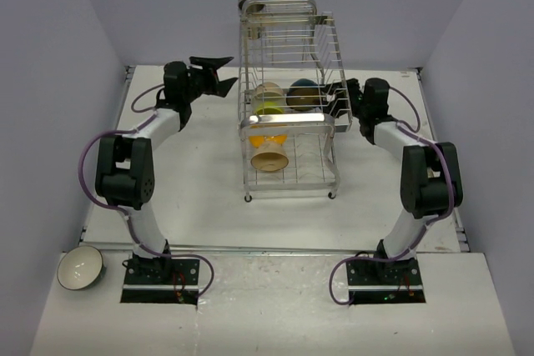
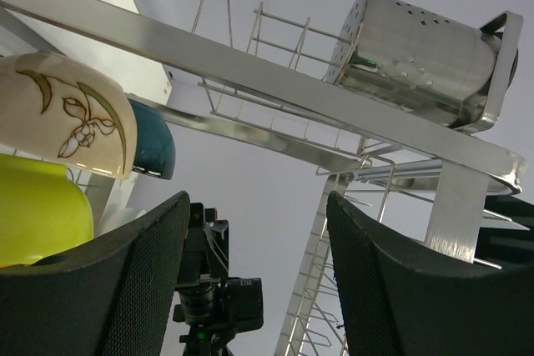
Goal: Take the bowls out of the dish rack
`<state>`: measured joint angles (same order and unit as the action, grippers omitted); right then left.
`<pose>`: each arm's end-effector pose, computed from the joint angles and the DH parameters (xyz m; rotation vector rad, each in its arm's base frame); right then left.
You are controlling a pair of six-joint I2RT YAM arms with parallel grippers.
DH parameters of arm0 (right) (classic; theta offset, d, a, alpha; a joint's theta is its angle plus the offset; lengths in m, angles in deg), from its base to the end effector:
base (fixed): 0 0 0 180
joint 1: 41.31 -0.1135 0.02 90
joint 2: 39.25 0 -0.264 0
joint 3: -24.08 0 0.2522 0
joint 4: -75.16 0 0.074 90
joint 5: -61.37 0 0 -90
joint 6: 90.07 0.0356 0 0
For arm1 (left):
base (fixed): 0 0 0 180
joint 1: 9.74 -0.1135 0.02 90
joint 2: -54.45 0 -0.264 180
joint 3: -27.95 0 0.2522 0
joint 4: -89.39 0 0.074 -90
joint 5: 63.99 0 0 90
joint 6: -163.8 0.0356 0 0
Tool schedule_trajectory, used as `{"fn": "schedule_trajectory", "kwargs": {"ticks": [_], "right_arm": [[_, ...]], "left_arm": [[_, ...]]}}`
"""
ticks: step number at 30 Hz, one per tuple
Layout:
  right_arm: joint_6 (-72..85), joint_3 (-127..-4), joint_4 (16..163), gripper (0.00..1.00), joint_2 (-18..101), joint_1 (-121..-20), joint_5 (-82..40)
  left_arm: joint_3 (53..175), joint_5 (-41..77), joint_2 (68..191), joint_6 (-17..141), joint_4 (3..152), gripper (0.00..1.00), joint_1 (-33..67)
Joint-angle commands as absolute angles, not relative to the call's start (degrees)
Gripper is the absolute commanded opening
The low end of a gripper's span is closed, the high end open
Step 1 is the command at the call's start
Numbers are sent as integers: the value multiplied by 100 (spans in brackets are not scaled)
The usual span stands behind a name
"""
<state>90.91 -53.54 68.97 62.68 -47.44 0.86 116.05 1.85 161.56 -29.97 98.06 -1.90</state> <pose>0.4000 0.0606 0.2353 1.1552 1.8760 1.5530 0.4348 -0.0746 0.2646 -1.2950 1.6668 -1.6834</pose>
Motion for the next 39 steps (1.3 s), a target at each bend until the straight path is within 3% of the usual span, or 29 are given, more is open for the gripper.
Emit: {"fn": "schedule_trajectory", "kwargs": {"ticks": [1, 18, 39], "right_arm": [[8966, -5419, 6547, 54, 6251, -4720, -130], [9291, -6158, 6044, 52, 7201, -4913, -833], [9881, -6711, 6440, 46, 7501, -5757, -2889]], "left_arm": [[11615, -9, 16062, -2807, 9733, 68, -191], [11404, -106, 16045, -2771, 9812, 68, -429], [11396, -141, 16027, -2894, 9857, 67, -771]]}}
